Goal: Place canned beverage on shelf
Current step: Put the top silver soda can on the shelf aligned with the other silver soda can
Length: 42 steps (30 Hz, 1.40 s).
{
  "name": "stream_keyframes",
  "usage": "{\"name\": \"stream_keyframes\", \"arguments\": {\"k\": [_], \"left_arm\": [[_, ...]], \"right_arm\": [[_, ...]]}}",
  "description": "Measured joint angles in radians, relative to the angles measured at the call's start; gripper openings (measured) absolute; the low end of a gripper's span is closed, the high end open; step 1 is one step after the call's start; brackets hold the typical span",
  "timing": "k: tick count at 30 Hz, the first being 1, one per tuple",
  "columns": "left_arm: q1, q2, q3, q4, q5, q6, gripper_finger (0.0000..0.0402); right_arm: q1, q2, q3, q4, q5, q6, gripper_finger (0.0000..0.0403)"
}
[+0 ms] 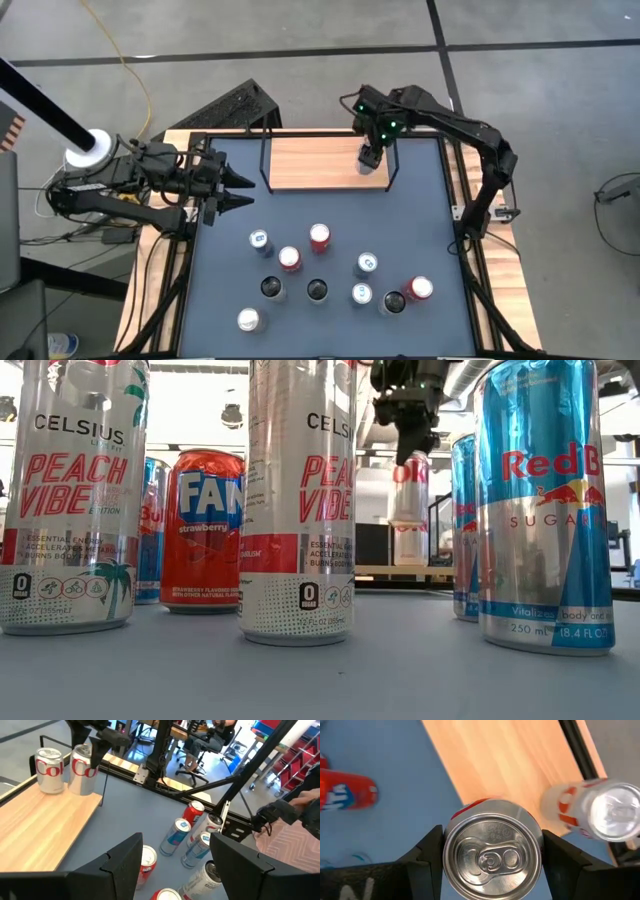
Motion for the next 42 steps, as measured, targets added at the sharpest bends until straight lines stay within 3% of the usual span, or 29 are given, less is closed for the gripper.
{"name": "stream_keyframes", "arguments": {"k": [19, 42], "left_arm": [[0.0, 0.0, 0.0, 0.0, 0.0, 0.0, 0.0222], [0.0, 0.0, 0.0, 0.0, -0.026, 0.0, 0.0222]], "right_arm": [[-0.129, 0.0, -0.062, 0.036, -0.053, -0.047, 0.0235], [-0.129, 0.014, -0.063, 0.06, -0.044, -0.081, 0.0235]]}}
